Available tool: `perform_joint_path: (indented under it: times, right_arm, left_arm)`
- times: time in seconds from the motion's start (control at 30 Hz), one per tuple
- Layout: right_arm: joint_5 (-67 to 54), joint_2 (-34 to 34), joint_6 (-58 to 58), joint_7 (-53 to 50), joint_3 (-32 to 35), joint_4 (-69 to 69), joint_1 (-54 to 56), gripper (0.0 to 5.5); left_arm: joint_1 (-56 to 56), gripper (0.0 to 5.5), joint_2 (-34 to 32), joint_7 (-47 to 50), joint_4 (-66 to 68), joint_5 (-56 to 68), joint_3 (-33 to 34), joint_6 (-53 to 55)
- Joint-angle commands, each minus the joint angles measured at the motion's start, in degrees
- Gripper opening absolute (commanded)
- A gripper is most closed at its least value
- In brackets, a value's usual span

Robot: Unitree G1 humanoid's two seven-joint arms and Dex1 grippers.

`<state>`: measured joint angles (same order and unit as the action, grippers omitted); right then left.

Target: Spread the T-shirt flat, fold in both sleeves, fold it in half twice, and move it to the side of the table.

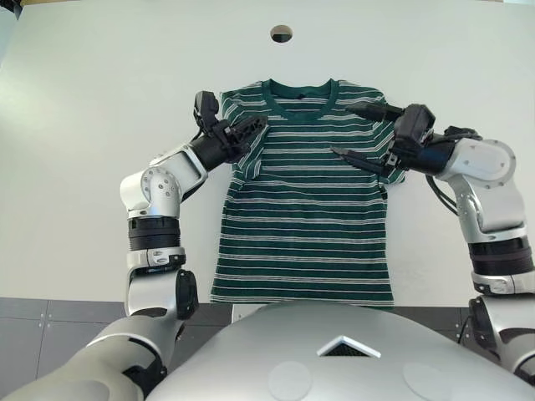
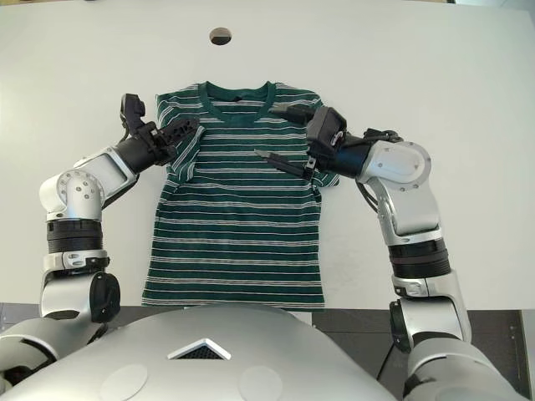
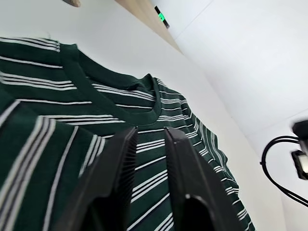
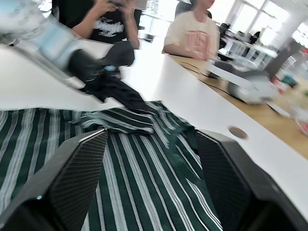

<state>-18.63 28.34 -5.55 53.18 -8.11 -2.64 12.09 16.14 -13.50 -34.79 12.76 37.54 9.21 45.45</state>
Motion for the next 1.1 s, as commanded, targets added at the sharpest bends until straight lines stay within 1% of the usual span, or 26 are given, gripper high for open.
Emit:
perform_joint_path:
  times: [0.03, 0.07, 0.13, 0.23, 0.3, 0.4, 0.47, 0.53, 0.73, 0.9, 1.1]
  right_arm:
    - [-5.7, -0.6, -14.4, -6.4, 7.3, 7.0, 5.8, 3.34]
    - [-7.6, 0.0, -18.8, -6.5, 8.9, 8.8, 6.5, 3.34]
    - [-8.9, 1.9, -24.0, -6.2, 10.7, 11.3, 7.2, 3.34]
    - [-4.1, 7.3, -23.5, -6.5, 11.7, 19.2, 9.0, 3.34]
    - [-1.3, 10.2, -22.3, -6.2, 11.8, 27.8, 12.2, 3.34]
    - [2.3, 11.8, -20.9, -4.5, 10.4, 37.4, 15.8, 3.34]
    - [4.7, 11.8, -19.6, -3.8, 9.4, 41.8, 17.2, 3.34]
    - [6.6, 11.5, -18.0, -3.2, 8.5, 45.0, 18.0, 3.34]
    - [9.5, 8.6, -16.7, 0.2, 6.2, 51.3, 18.6, 3.34]
    - [8.5, 7.5, -19.7, 4.5, 5.6, 48.9, 16.8, 3.34]
    - [8.2, 6.9, -22.7, 6.3, 5.2, 43.7, 14.6, 3.34]
  left_arm:
    - [-0.8, 1.68, 1.0, 0.1, 0.0, -0.8, -0.2, -1.7]
    - [-1.1, 1.71, 1.2, 0.0, -0.2, -0.8, -0.2, -1.9]
    - [-1.4, 2.02, 1.7, 0.1, -0.6, -0.8, -0.4, -2.2]
    - [-2.8, 2.47, 2.2, -1.0, -4.2, -0.3, 0.0, -5.2]
    - [-4.4, 2.51, 2.1, -1.3, -9.3, -2.7, 0.5, -13.1]
    - [-5.6, 2.51, 1.4, -0.3, -13.9, -8.8, 1.2, -27.4]
    - [-5.9, 2.51, 1.1, 0.8, -16.3, -11.5, 1.8, -34.0]
    - [-6.3, 2.51, 0.8, 2.0, -18.6, -12.8, 2.3, -37.4]
    - [-7.1, 2.51, 0.5, 5.4, -23.1, -11.8, 4.7, -39.5]
    - [-7.2, 2.51, 0.5, 6.5, -23.0, -10.7, 5.2, -39.2]
    - [-7.4, 2.51, 1.3, 8.3, -22.6, -8.8, 5.3, -38.2]
